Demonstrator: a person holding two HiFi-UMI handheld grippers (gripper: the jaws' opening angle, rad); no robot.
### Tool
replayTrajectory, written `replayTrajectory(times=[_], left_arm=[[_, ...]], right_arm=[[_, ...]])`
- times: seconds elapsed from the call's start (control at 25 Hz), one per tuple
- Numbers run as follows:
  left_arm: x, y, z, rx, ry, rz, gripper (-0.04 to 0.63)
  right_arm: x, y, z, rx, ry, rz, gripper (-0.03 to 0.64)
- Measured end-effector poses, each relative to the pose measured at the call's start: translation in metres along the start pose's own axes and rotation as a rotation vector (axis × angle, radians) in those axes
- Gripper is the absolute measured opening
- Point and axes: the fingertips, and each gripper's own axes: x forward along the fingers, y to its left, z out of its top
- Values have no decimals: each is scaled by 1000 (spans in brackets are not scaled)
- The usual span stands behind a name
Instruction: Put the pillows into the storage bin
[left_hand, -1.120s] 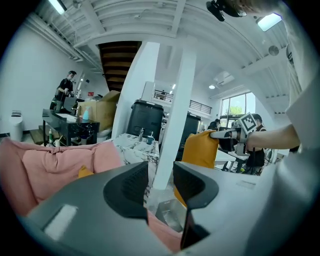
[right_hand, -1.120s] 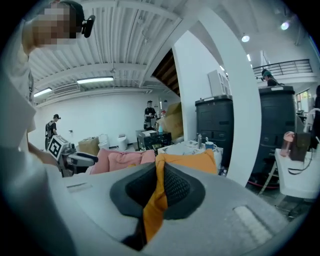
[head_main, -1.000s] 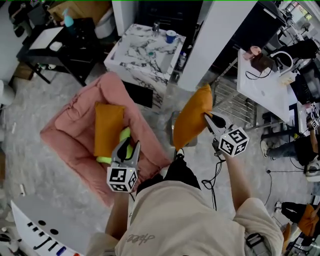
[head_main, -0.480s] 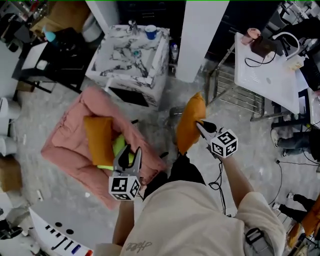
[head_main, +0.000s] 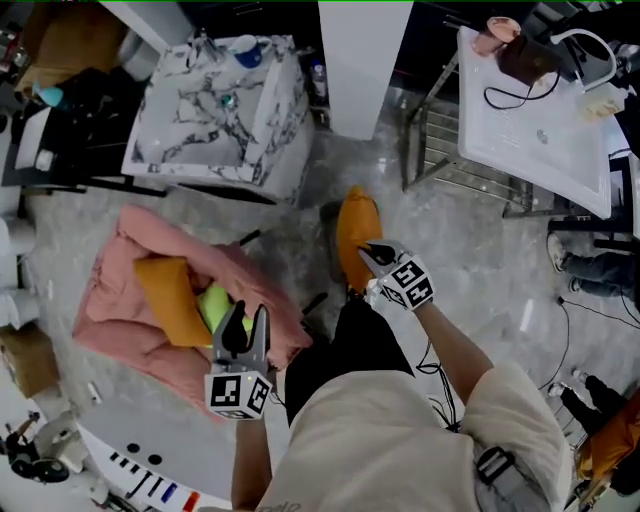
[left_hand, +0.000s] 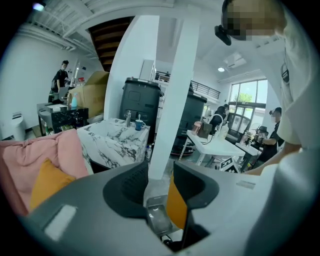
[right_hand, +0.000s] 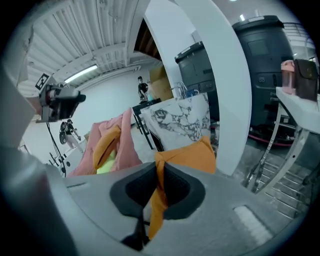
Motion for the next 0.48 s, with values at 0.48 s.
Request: replayTrajectory(times=[0.48], left_arm=[[49, -7, -50, -98, 113, 3, 161]], right_arm=[[87, -65, -92, 2, 161, -29, 20]])
